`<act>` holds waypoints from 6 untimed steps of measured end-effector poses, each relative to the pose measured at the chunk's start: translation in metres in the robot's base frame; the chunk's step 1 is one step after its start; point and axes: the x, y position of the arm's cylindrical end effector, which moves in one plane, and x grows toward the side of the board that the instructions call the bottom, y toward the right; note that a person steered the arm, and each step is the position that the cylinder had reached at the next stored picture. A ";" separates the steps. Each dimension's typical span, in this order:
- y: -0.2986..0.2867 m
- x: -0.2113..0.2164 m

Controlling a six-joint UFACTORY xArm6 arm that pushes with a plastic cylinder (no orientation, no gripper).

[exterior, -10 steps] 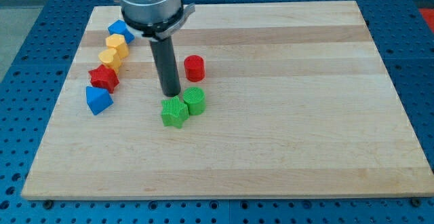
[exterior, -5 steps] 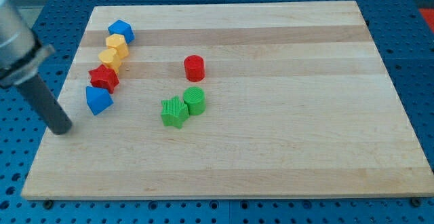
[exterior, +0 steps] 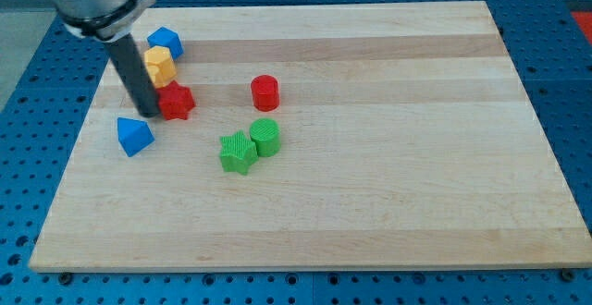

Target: Push the red blocks to the center

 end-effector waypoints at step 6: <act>0.109 -0.034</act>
